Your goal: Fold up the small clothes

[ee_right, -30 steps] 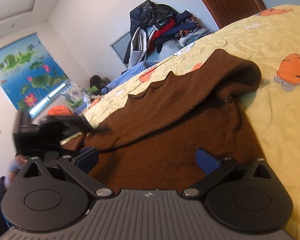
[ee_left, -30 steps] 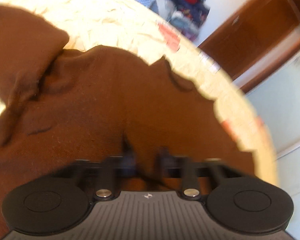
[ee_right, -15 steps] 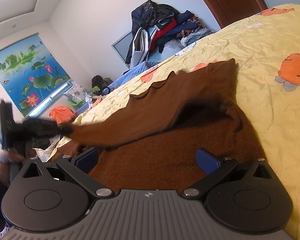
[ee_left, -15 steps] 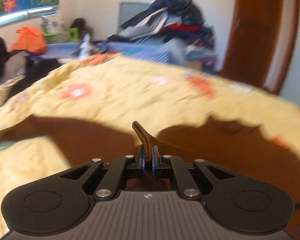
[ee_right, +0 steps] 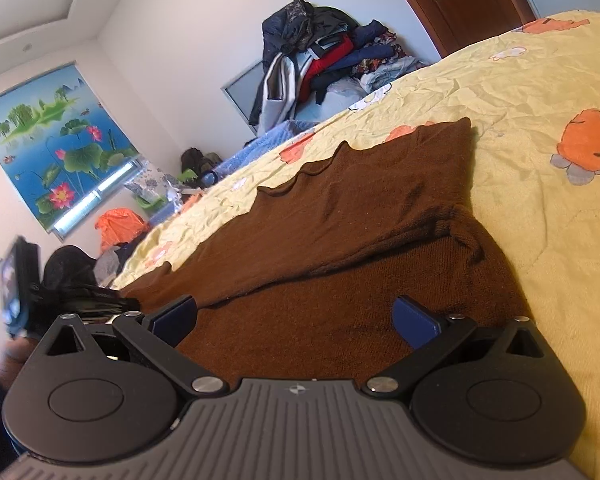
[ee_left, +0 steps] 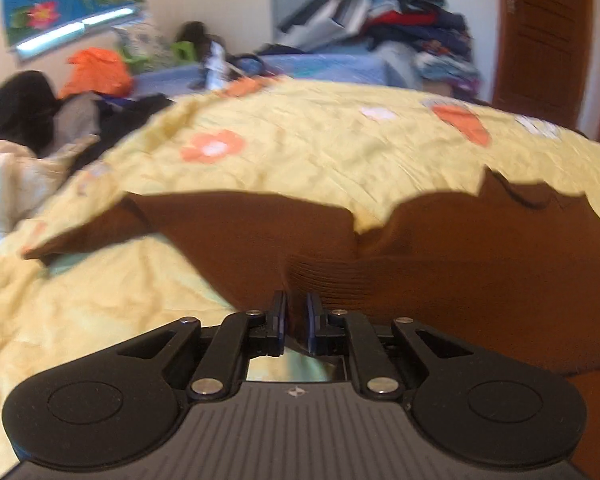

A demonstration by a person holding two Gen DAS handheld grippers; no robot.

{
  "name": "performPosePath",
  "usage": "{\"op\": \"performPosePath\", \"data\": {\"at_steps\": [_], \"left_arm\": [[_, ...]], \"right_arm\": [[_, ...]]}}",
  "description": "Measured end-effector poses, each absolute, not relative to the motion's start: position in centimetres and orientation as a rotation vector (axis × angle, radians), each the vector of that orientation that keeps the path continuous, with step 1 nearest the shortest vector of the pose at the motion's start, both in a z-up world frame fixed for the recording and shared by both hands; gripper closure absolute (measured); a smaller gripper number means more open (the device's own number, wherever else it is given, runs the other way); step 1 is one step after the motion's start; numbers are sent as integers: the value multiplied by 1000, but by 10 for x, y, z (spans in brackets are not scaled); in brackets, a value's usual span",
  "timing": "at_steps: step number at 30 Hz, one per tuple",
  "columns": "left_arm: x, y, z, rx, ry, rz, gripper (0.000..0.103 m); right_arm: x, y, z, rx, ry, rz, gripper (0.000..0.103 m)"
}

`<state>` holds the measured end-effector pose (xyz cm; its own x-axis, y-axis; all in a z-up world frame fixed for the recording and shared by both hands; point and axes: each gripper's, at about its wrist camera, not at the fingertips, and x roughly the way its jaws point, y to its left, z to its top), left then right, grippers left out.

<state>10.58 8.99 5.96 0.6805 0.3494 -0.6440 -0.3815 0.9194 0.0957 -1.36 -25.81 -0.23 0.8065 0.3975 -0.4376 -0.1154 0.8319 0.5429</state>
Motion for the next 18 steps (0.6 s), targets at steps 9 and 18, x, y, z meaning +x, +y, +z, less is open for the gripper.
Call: {"op": "performPosePath", "data": {"at_steps": [9,18], "left_arm": [[119,36,47,-102,621,121,12],[128,53,-5,-7,699,22,10]], "right_arm": [[95,-250,46,258,605,211,0],[131,-270,-8,9,709,65,0]]}}
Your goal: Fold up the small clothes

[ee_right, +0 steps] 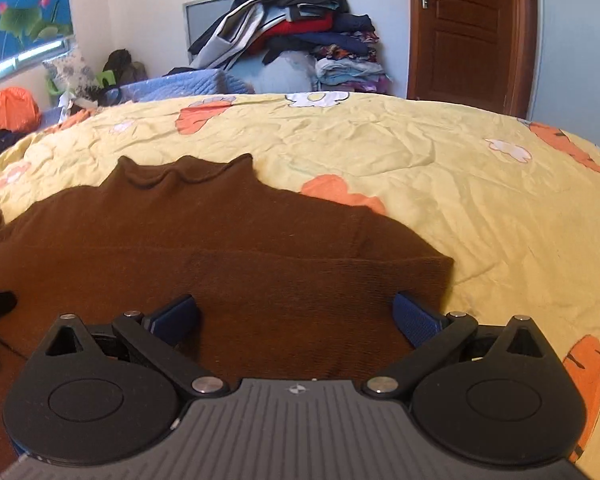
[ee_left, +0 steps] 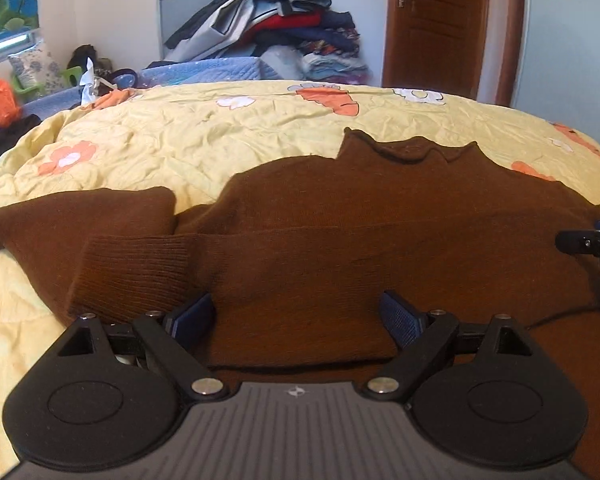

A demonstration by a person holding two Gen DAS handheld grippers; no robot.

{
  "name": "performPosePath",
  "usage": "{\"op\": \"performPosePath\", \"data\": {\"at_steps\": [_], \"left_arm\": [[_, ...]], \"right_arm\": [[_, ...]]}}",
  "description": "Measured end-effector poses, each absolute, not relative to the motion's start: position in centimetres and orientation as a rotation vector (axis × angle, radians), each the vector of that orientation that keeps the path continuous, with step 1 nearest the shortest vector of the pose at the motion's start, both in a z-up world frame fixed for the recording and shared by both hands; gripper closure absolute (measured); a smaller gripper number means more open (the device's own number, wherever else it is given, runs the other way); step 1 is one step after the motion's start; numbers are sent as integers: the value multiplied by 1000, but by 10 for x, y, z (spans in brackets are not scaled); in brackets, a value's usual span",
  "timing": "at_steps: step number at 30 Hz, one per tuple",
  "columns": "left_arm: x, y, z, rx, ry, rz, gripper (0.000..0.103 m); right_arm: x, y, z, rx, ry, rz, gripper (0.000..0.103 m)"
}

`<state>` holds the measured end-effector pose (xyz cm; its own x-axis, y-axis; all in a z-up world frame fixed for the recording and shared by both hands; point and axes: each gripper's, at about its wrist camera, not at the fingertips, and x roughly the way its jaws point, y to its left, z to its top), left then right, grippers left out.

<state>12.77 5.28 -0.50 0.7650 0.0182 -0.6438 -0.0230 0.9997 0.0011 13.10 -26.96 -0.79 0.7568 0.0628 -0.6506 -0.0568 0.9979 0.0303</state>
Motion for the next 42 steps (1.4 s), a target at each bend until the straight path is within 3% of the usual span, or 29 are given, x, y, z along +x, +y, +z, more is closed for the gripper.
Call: {"op": "performPosePath", "data": {"at_steps": [6,11,14,20,27,29,31,36,42], "left_arm": [[102,63,13,-34,622,39,9],[69,130,31,-127,480,209,7],[69,211,35,-359,479,363,7],[40,364,11,-1076,388,555,7],[49,395,6,-1137,408,576,8],[55,395,9,-1101,422,622,23],[58,395,8,-1061,457,666,54],[69,395,14,-998,515,683,96],[94,320,96,-700,349,609,97]], "right_arm": [[130,-261,-6,-39,710,46,0],[129,-261,-3,-38,702,47,0],[128,-261,-3,-38,702,48,0],[129,-261,-3,-38,702,48,0],[129,-261,-3,-38,703,48,0],[130,-261,-3,-38,702,47,0],[130,-261,-3,-38,702,45,0],[130,-261,-3,-38,702,47,0],[130,-261,-3,-33,701,49,0]]}}
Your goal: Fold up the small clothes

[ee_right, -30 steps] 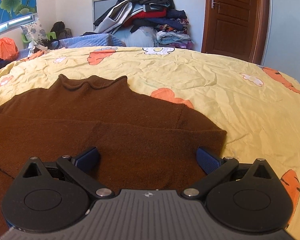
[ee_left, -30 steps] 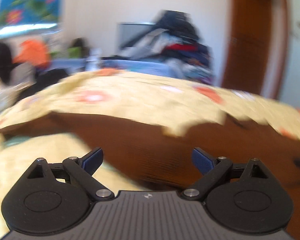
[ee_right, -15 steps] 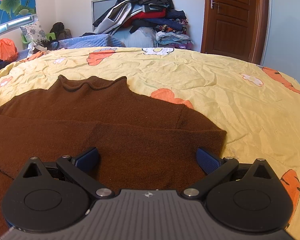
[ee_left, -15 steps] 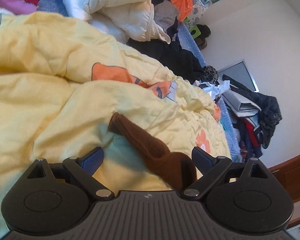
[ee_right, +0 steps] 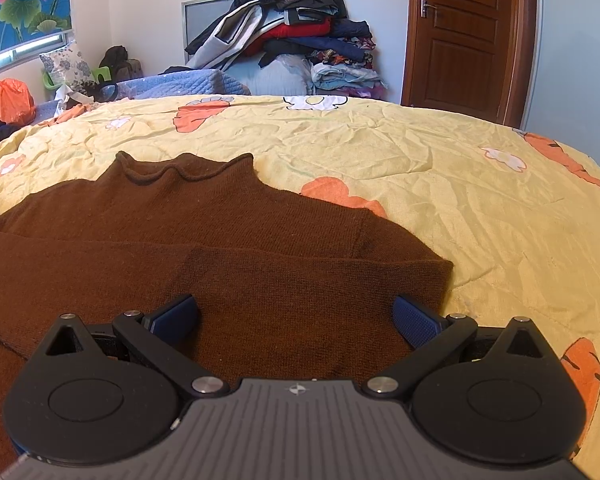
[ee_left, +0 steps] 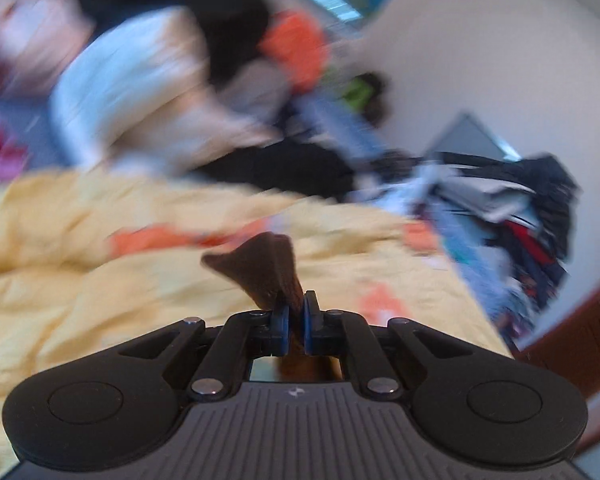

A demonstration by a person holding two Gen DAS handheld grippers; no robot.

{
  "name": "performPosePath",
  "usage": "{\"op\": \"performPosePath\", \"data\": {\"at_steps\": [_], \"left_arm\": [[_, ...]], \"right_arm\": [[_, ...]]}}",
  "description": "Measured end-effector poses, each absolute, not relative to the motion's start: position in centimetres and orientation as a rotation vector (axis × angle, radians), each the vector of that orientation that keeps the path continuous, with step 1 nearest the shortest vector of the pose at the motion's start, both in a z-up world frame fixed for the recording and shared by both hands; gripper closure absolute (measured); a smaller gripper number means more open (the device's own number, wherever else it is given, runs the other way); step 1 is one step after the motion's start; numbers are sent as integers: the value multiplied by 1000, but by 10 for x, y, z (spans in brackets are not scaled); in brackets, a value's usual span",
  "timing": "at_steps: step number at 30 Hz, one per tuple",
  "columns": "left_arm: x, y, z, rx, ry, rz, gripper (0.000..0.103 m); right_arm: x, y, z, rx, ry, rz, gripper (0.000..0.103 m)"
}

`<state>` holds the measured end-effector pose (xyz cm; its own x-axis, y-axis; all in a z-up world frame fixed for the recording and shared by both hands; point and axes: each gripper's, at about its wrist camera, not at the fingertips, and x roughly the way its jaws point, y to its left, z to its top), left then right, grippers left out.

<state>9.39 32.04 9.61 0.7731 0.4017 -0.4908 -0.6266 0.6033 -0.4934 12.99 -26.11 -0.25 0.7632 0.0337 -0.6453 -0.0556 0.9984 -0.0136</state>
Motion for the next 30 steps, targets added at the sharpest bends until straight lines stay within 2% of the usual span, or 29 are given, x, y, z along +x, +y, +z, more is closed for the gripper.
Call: {"op": "performPosePath", "data": {"at_steps": [3,5,8,9,11,12,13,15,18,23,25,28,30], "left_arm": [[112,215,139,-397,273,380,97],[114,132,147,-190,229,179,97],[110,21,126,95,298,-103,93],[105,-8,111,154,331,-147,89],[90,-43,81,236,375,-196,71],[78,-52,66,261,388,-197,54],[66,-53,55,265,392,-191,31],[42,-42,43,221,383,-171,12],[23,-5,33,101,420,-138,10],[20,39,5,-108,588,-4,10],[21,57,4,-229,584,11,10],[18,68,2,-297,568,37,9],[17,65,2,-279,568,29,7]], "right_arm": [[130,-261,-2,-26,698,48,0],[129,-260,-2,-25,698,47,0],[128,-261,-2,-19,696,48,0],[128,-261,-2,-16,695,49,0],[128,-261,-2,-9,693,50,0],[128,-262,-2,-7,692,51,0],[128,-262,-2,-4,691,51,0],[127,-263,-2,3,689,54,0],[127,-266,-2,24,683,62,0],[126,-265,0,20,688,60,0],[127,-264,8,55,710,47,0],[121,-270,34,331,696,128,0],[129,-272,39,561,761,250,0]]}}
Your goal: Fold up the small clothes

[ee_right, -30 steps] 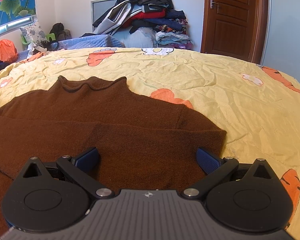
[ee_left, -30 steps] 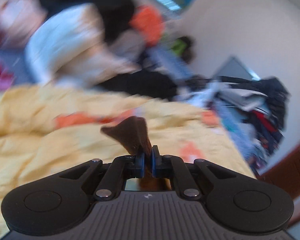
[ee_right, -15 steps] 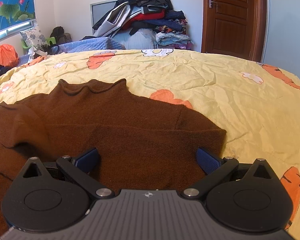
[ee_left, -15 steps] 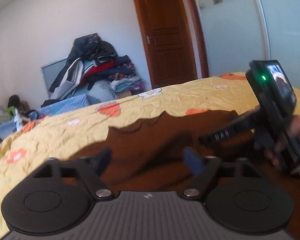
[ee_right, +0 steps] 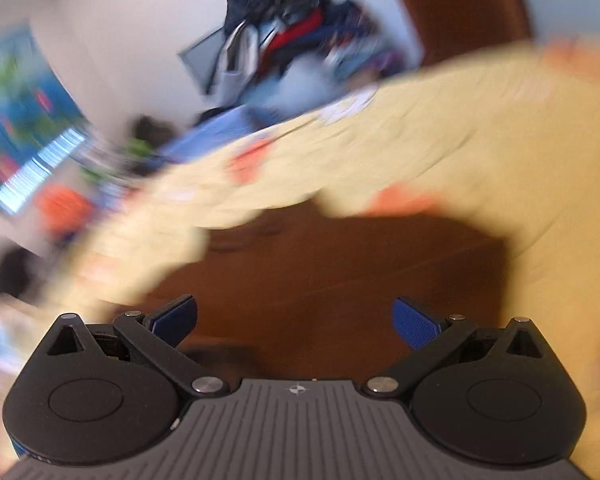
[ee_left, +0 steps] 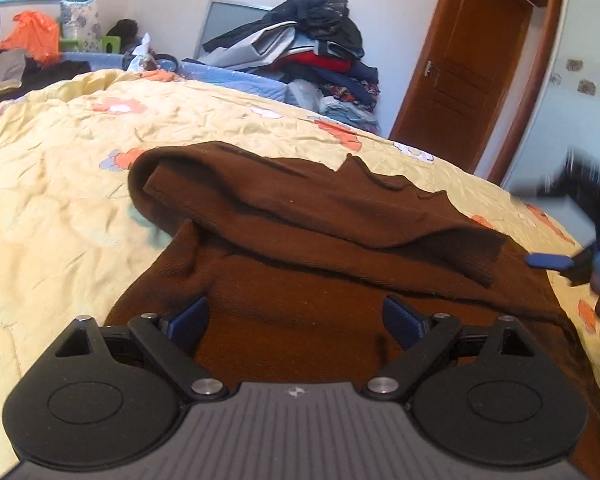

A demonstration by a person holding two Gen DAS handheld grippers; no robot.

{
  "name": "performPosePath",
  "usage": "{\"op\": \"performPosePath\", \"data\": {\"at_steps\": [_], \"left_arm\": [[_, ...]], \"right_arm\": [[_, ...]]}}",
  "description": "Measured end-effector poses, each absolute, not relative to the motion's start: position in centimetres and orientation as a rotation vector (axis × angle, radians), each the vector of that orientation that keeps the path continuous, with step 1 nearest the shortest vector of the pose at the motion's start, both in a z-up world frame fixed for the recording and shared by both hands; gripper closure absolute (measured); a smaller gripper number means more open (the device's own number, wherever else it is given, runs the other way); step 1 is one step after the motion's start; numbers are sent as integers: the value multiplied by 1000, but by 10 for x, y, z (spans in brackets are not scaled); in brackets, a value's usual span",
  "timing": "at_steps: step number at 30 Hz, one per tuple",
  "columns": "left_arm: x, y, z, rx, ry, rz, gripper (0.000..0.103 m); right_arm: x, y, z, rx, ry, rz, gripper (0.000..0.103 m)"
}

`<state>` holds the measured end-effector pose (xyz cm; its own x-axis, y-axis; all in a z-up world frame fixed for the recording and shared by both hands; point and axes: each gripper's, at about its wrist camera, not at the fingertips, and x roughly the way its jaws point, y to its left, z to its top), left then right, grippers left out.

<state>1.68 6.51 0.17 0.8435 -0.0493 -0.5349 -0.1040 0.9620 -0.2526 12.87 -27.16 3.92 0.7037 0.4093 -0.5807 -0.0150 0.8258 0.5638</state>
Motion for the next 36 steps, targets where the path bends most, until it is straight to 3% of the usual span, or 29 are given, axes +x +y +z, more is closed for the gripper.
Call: {"op": "performPosePath", "data": {"at_steps": [4,10,17,21,24,31,36], "left_arm": [[13,64,2,-272,573,22,6],[22,65,-2,-284,570,22,5],[22,64,-2,-284,571,19,4],[22,64,-2,-286,570,19,4],[23,63,-2,-289,570,17,3],[24,61,-2,-285,571,21,3],[24,61,-2,-289,569,21,3]], "right_arm": [[152,-276,15,1025,967,386,0],[159,-287,-30,1507,1019,308,0],[156,-281,-20,1466,1020,275,0],[143,-296,2,1361,917,226,0],[136,-296,-5,1533,892,343,0],[153,-255,-64,1714,1136,247,2],[168,-258,-64,1780,1075,180,1]]}}
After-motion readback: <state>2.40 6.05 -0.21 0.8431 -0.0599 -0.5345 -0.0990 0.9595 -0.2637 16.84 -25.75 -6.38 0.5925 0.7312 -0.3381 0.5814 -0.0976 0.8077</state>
